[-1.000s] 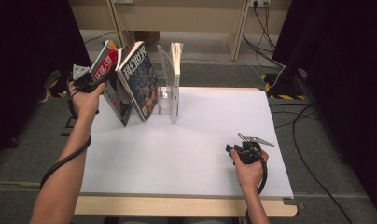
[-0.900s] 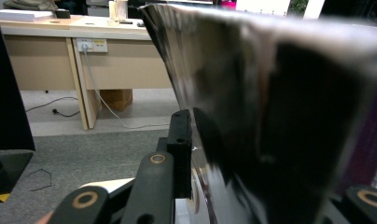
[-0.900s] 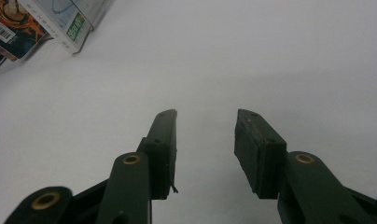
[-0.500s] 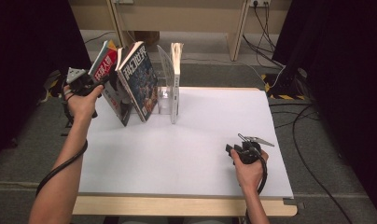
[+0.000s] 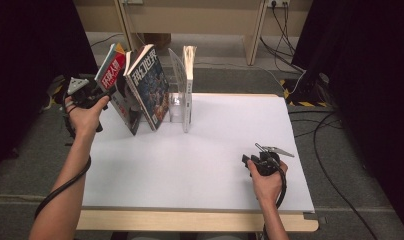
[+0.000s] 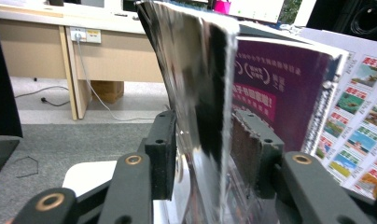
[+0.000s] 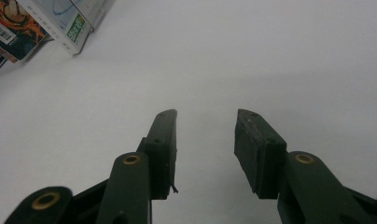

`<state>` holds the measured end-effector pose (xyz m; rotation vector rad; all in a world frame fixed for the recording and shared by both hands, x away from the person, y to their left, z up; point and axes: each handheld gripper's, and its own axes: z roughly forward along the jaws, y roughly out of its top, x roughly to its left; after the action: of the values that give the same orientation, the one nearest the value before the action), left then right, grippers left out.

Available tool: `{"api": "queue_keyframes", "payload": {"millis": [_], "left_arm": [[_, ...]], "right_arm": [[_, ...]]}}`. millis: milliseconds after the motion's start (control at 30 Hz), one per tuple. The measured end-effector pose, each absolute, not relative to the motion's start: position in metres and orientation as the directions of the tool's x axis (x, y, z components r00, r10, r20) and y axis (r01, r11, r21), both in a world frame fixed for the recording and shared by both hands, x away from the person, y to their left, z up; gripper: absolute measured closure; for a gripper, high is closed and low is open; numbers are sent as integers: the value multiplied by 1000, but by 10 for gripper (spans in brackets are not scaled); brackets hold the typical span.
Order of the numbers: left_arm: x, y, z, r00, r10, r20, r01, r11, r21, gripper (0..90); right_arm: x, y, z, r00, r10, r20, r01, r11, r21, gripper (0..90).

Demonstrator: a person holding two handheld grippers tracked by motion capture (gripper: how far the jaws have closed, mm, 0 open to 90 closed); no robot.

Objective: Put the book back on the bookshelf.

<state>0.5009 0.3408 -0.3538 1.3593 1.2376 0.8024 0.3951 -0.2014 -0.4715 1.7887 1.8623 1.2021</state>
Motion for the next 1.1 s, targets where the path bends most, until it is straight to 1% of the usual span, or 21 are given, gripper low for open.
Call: {"api": "queue_keyframes", "payload": {"millis": [133,333,467,500,633,667,700,1100], "left_arm": [[495,341,-354,230,959,-163,228,110,968,559],[489,346,-353,226,959,-171,230,118,966,536],[484,348,-353,225,959,-170,234,116,965,529],[483,348,-353,225,959,-174,235,120,965,527],[479,347,-353,227,958,-176,238,121,964,523],[478,347,-353,228,957,-177,238,121,964,520],[477,347,-353,227,958,-174,240,118,964,518],[461,353,-362,213,958,-190,260,132,956,500]], "right_arm": [[396,-201,-470,-186,929,320,681,-113,724,592],[397,-200,-472,-189,926,325,683,-114,721,592],[397,-201,-472,-190,929,319,681,-109,724,592],[397,-201,-472,-184,924,334,684,-123,719,592],[396,-202,-471,-185,926,329,679,-122,724,592],[395,-201,-470,-174,923,344,686,-137,715,592],[396,-201,-470,-185,928,324,680,-117,724,592],[393,-198,-468,-185,929,321,674,-118,730,592]]}}
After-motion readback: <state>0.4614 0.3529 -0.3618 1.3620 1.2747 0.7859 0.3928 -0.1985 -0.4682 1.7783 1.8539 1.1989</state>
